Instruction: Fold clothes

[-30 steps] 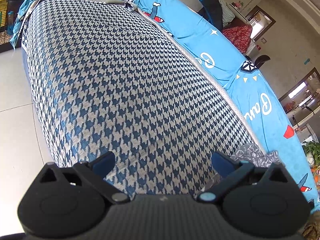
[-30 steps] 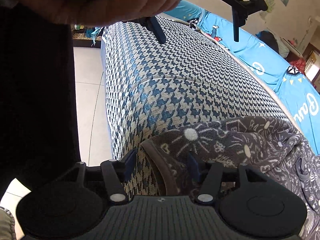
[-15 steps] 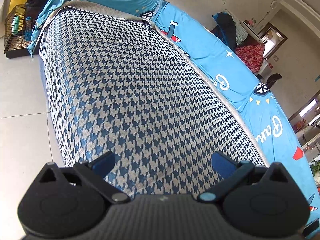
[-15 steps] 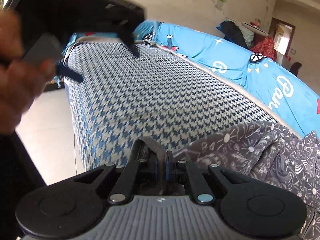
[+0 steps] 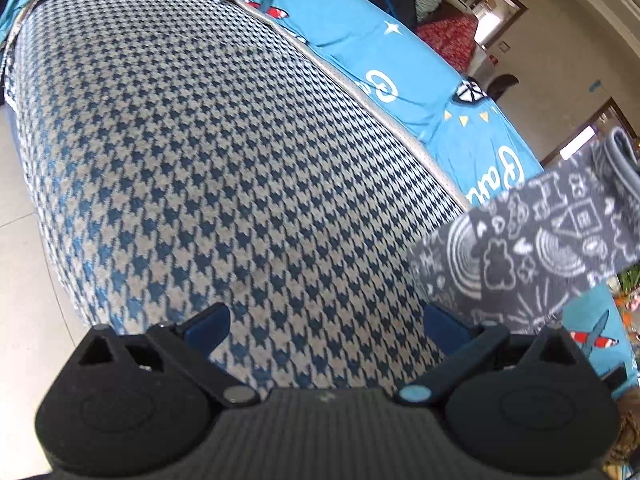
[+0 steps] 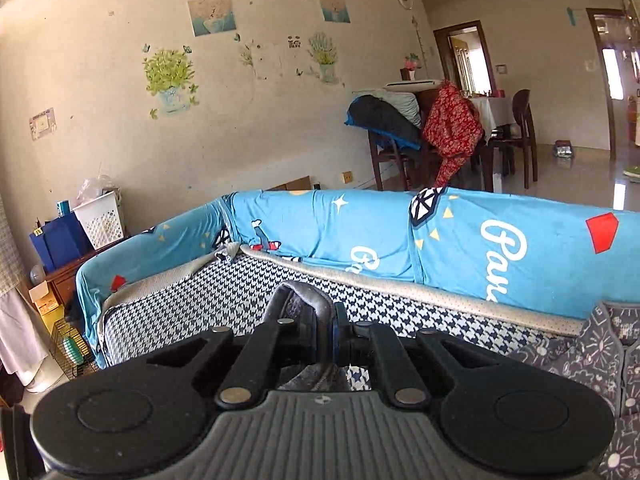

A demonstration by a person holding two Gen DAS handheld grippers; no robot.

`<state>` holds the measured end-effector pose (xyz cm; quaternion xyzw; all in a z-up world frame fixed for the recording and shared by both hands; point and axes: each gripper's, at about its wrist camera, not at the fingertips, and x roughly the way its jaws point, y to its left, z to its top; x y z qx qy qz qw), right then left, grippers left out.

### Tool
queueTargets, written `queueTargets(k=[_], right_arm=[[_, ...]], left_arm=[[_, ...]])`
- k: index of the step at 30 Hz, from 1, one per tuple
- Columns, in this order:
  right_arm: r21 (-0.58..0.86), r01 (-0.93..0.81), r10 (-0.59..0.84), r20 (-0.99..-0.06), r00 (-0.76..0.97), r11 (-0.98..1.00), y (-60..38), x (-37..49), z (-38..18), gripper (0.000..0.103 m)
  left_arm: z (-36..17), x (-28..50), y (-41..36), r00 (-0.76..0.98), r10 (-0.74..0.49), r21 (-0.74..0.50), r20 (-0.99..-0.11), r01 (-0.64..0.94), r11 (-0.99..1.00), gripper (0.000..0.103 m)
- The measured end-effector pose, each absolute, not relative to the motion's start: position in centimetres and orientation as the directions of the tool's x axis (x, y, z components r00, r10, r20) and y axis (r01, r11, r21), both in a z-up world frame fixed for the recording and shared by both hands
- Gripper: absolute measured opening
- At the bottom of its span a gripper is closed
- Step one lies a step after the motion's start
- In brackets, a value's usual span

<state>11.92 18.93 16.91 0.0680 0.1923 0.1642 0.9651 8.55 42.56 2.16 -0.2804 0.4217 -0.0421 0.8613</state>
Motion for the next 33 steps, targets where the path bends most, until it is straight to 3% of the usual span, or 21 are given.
queueTargets(k=[6,17,19,21,26,33], right_arm=[[0.219,-0.216,0.282,-0.345,0.895,0.952,15.2,10.9,16.1,0.007],[0.144,-0.088,0.151,-0.526,0.837,0.986,10.6,8.8,8.6,0.010],[0.127,-0.073,0.132,-0.558,0.819,0.989,10.0,8.4,7.3,0.014],[0.110,-0.058,0.112,-0.588,0.801,0.992,9.4,8.0,6.0,0.031],[0.139,-0.026,0.109,-0.631,0.769,0.990,7.5,7.3,4.0,0.044],[0.201,-0.022,0.147,-0.628,0.764,0.979,6.1,7.2,3.4,0.048]], left_arm=[[2.1,8.4,39.5,0.617,-0.327,-0.505,-0.715,-0.133,0.853,0.103],[2.1,7.9,38.3,0.599,-0.318,-0.485,-0.735,-0.138,0.863,0.103],[2.0,7.9,38.4,0.596,-0.319,-0.488,-0.737,-0.143,0.861,0.103],[2.0,7.9,38.5,0.596,-0.315,-0.487,-0.738,-0.147,0.861,0.103],[1.9,7.8,38.8,0.599,-0.307,-0.486,-0.739,-0.160,0.859,0.103],[1.7,7.8,38.4,0.589,-0.306,-0.472,-0.748,-0.147,0.869,0.103]])
